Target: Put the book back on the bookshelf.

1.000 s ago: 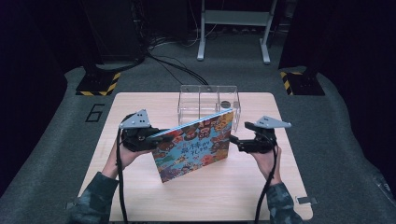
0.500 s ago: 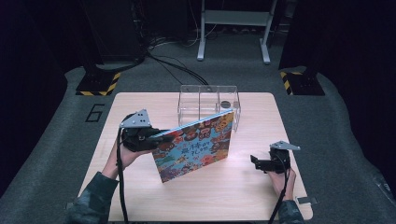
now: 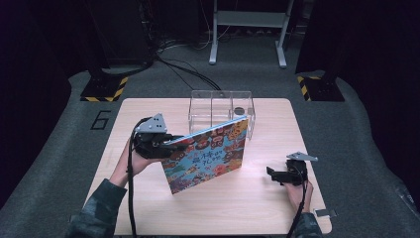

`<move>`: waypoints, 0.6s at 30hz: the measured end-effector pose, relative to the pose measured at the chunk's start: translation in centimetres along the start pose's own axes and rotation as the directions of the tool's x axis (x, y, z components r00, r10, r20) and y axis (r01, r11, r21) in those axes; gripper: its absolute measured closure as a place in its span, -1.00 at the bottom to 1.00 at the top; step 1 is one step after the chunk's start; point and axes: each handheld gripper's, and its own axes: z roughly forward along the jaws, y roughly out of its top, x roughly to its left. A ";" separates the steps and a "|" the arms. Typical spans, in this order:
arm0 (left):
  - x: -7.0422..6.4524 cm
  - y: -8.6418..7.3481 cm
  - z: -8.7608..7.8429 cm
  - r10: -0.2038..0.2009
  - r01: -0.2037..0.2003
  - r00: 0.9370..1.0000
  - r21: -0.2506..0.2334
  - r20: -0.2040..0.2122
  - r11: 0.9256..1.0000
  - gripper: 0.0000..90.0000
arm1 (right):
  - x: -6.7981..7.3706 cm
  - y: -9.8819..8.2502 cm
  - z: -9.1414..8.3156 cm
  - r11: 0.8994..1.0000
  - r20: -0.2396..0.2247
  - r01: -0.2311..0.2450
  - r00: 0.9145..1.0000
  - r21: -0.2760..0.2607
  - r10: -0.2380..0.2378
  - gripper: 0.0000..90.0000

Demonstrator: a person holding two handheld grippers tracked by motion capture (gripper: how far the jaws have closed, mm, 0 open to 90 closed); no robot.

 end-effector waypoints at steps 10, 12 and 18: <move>0.0 0.3 0.1 -0.025 0.026 0.998 -0.012 0.054 1.000 0.78 | 0.1 -0.1 0.5 1.000 -0.010 0.005 1.000 0.018 -0.005 -0.96; -0.2 0.3 0.1 -0.026 0.027 0.998 -0.018 0.049 0.999 0.79 | 0.1 -0.1 0.4 1.000 -0.014 0.008 1.000 0.018 -0.008 -0.96; -1.4 1.3 -0.2 0.009 -0.009 0.999 -0.014 0.033 1.000 0.79 | 0.0 -0.1 0.4 1.000 -0.023 0.003 1.000 0.016 -0.002 -0.94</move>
